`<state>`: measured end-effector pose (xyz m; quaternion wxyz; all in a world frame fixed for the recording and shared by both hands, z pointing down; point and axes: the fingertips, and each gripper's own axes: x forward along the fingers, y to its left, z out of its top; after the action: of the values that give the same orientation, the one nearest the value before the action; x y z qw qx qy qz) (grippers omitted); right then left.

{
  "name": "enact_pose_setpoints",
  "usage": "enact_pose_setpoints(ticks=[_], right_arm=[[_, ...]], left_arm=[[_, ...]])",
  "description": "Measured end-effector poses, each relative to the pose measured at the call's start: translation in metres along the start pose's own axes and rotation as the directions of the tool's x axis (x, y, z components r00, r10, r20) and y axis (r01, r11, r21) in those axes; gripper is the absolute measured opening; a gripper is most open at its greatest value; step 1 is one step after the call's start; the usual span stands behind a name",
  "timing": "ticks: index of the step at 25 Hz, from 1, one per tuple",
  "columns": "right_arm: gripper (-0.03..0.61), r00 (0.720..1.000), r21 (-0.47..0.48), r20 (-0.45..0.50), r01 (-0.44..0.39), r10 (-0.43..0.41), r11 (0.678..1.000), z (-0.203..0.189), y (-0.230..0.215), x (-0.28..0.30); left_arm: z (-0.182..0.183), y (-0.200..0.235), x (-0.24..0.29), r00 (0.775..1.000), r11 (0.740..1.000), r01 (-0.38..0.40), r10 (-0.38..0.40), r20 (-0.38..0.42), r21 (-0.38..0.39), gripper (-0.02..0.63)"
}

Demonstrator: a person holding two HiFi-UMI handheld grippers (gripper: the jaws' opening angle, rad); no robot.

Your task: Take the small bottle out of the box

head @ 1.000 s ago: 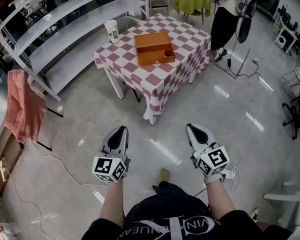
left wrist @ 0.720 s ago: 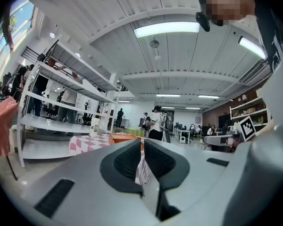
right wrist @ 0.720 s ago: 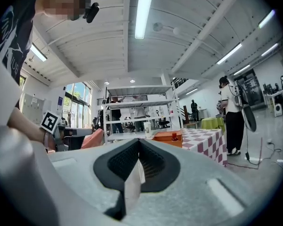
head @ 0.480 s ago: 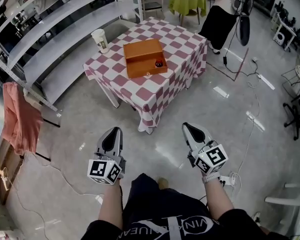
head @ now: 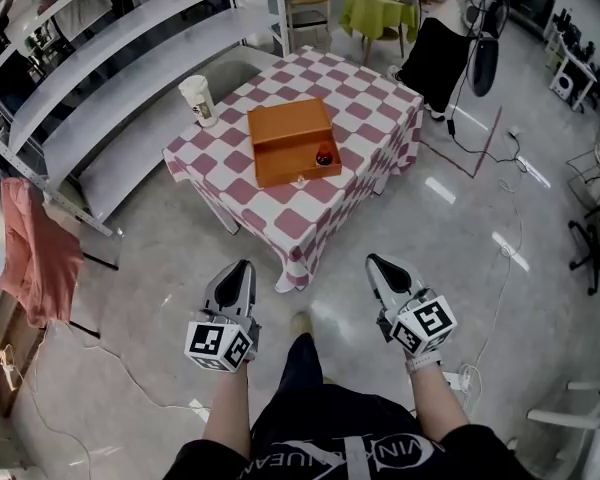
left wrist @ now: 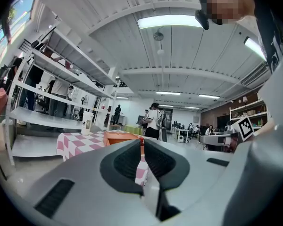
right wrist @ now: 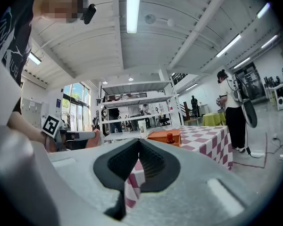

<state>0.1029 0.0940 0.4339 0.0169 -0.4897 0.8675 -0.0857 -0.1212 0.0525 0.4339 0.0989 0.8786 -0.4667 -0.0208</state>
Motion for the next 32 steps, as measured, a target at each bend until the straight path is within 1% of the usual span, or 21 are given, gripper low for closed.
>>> enact_pose_setpoints(ticks=[9, 14, 19, 27, 32], right_arm=[[0.006, 0.999, 0.028, -0.024, 0.040, -0.040, 0.999, 0.006, -0.054, 0.065], [0.006, 0.999, 0.031, -0.038, 0.039, -0.038, 0.999, 0.006, -0.072, 0.099], [0.006, 0.997, 0.044, -0.058, 0.058, -0.056, 0.997, 0.001, -0.090, 0.128], [0.006, 0.994, 0.023, -0.094, 0.059, -0.057, 0.998, -0.007, -0.106, 0.167], [0.018, 0.992, -0.019, -0.113, 0.058, -0.060, 0.998, -0.012, -0.119, 0.189]], left_arm=[[0.011, 0.031, 0.085, 0.999, 0.999, 0.047, -0.047, -0.023, -0.001, 0.028], [0.010, 0.043, 0.122, 0.995, 0.996, 0.087, -0.085, -0.058, 0.023, 0.028], [0.006, 0.057, 0.158, 0.990, 0.993, 0.122, -0.121, -0.074, 0.006, 0.028], [0.001, 0.072, 0.194, 0.984, 0.987, 0.157, -0.158, -0.076, -0.026, 0.028], [-0.007, 0.075, 0.216, 0.981, 0.984, 0.176, -0.178, -0.076, -0.039, 0.028]])
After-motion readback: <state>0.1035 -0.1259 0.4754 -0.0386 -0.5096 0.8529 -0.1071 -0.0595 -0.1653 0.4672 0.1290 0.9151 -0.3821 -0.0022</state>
